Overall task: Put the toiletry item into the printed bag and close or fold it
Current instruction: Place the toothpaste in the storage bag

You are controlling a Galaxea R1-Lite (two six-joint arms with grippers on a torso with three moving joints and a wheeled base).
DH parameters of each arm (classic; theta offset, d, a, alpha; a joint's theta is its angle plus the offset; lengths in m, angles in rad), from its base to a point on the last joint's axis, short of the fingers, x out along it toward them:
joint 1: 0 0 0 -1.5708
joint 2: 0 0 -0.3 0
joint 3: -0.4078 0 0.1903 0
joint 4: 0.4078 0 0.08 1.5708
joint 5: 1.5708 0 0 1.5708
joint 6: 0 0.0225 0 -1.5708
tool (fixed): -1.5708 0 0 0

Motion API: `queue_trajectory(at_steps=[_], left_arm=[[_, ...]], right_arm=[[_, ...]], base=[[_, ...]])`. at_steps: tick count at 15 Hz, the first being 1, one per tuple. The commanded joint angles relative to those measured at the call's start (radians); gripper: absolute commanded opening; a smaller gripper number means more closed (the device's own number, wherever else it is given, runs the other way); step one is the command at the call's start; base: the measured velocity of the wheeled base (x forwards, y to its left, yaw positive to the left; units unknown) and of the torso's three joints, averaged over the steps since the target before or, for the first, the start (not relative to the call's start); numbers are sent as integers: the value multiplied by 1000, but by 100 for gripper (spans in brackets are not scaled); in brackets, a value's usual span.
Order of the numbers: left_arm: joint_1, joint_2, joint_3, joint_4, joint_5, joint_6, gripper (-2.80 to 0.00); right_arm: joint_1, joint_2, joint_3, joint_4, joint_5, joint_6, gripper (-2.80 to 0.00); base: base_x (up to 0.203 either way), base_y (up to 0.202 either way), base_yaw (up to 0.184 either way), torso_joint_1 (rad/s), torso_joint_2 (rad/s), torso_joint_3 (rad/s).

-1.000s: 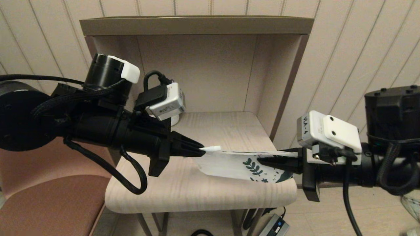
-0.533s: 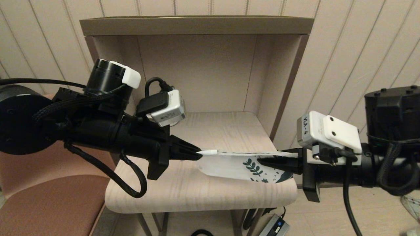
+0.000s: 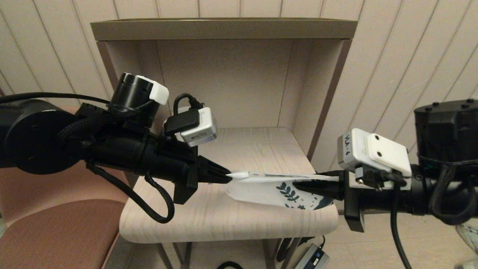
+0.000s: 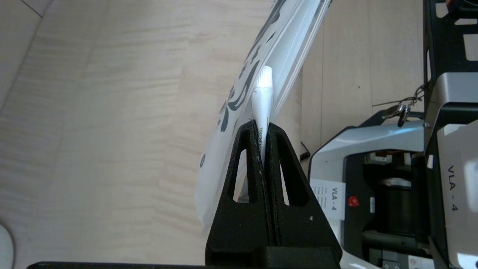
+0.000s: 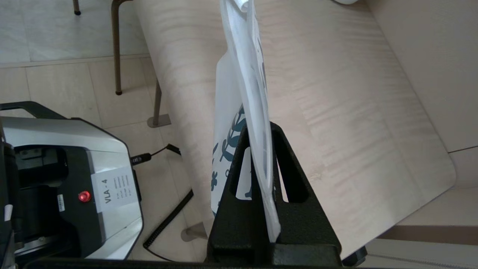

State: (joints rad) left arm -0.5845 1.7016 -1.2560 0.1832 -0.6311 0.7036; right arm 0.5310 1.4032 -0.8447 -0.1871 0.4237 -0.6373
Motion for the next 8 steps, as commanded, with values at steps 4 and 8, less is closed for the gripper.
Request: queue_trajectory(at_steps=[4, 8], left_arm=[[-20, 52, -81, 5, 1, 3, -280], [-51, 87, -124, 16, 1, 2, -280]], right_arm=[[41, -4, 0, -2, 4, -2, -280], [46, 0, -5, -2, 6, 1, -280]], base=[[0, 0, 0, 0, 0, 0], [0, 0, 0, 0, 0, 0]])
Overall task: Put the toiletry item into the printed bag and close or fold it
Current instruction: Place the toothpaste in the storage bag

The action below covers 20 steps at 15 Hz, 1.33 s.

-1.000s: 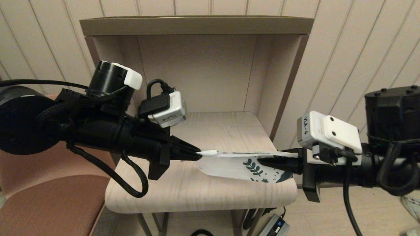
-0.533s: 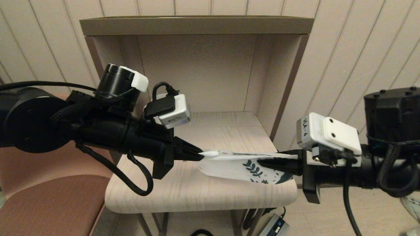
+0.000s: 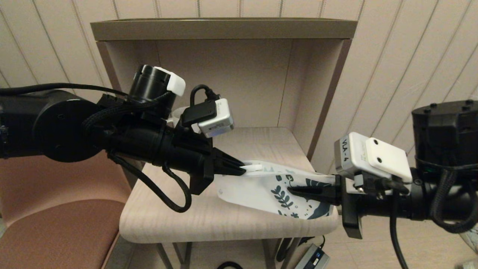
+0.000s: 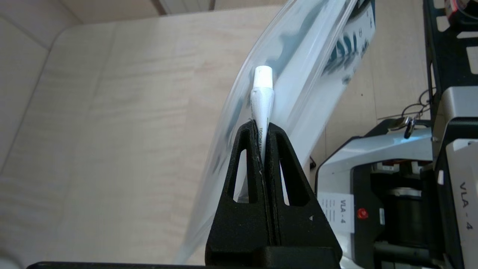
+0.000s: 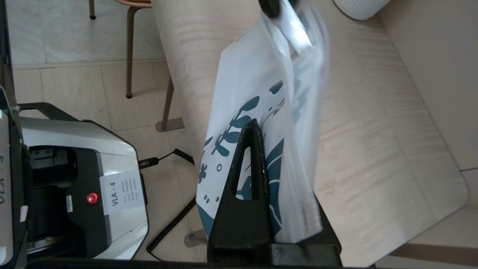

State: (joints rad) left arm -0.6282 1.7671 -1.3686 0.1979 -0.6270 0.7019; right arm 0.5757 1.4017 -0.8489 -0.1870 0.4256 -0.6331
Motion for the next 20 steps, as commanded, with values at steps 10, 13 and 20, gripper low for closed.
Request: queue_trajectory(at_steps=[10, 13, 20], left_arm=[[-5, 2, -155, 170, -82, 3, -280], [-6, 1, -124, 173, -90, 12, -280], [24, -2, -169, 159, -122, 26, -280]], right_arm=[[1, -4, 6, -3, 38, -3, -280], [1, -3, -2, -3, 39, -5, -280], [-2, 11, 8, -3, 38, -6, -280]], base=[[0, 0, 0, 0, 0, 0], [0, 0, 0, 0, 0, 0], [0, 0, 0, 0, 0, 0]])
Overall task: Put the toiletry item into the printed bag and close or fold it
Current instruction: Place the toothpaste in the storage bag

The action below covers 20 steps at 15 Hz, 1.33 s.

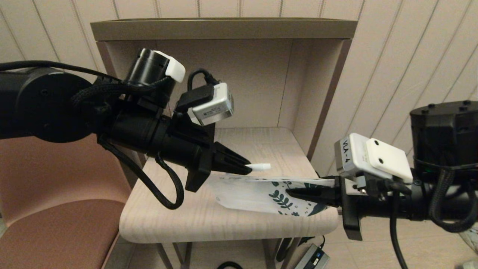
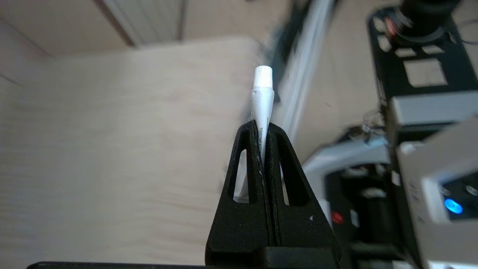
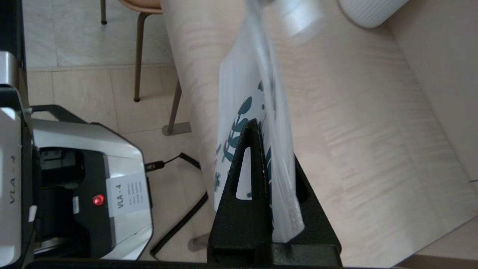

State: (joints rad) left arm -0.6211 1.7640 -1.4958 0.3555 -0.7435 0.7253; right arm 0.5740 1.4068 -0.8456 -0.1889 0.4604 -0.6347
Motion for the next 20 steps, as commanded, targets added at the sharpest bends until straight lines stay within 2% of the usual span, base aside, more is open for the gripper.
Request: queue_trajectory(at_steps=[1, 3, 9, 11, 20], left_arm=[[34, 5, -87, 6, -12, -1, -280], [65, 5, -122, 26, -47, -10, -280], [105, 6, -98, 26, -93, -1, -280], [123, 13, -92, 26, -119, 3, -280], [124, 21, -84, 26, -126, 23, -280]], right_arm=[[0, 9, 6, -1, 3, -4, -280], [-6, 22, -14, -1, 4, -7, -280], [-33, 96, -204, -3, -5, -17, -280], [-36, 109, -198, -3, -5, -27, -280], [-34, 111, -177, -4, -3, -31, -280]], base=[[0, 0, 0, 0, 0, 0], [0, 0, 0, 0, 0, 0], [0, 0, 0, 0, 0, 0], [0, 0, 0, 0, 0, 0], [0, 0, 0, 0, 0, 0]])
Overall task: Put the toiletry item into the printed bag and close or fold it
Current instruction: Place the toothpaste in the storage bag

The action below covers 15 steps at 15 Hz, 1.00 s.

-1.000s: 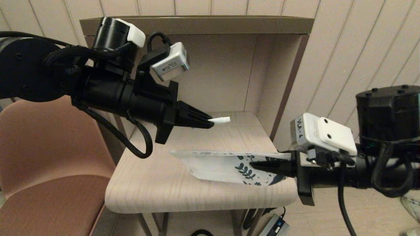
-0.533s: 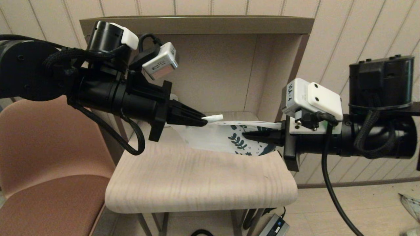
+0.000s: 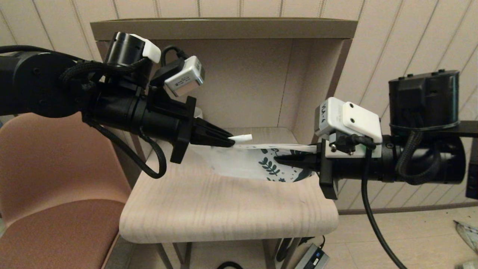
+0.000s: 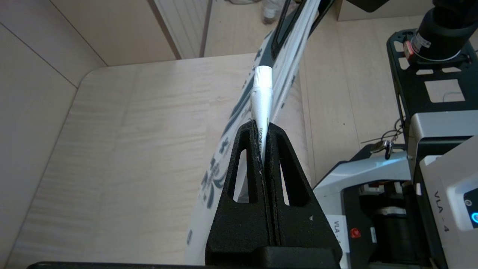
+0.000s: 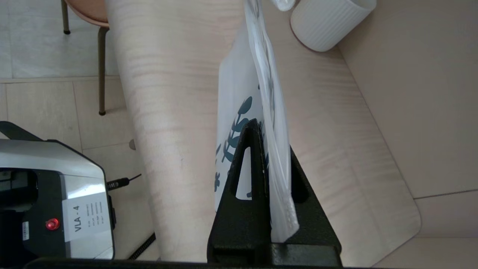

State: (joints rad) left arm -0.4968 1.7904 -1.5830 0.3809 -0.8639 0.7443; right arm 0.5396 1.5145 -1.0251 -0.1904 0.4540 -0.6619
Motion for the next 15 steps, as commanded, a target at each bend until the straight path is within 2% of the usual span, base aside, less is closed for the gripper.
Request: queue_trajectory(at_steps=[1, 9, 15], left_arm=[[0, -10, 7, 1, -6, 6, -280], [-3, -11, 62, 0, -4, 20, -280], [-5, 12, 51, -2, -5, 26, -280]], right_arm=[[0, 6, 3, -3, 3, -4, -280], [0, 15, -10, -9, 3, -4, -280], [2, 15, -9, -7, 4, -4, -280]], base=[[0, 0, 0, 0, 0, 0], [0, 0, 0, 0, 0, 0], [0, 0, 0, 0, 0, 0]])
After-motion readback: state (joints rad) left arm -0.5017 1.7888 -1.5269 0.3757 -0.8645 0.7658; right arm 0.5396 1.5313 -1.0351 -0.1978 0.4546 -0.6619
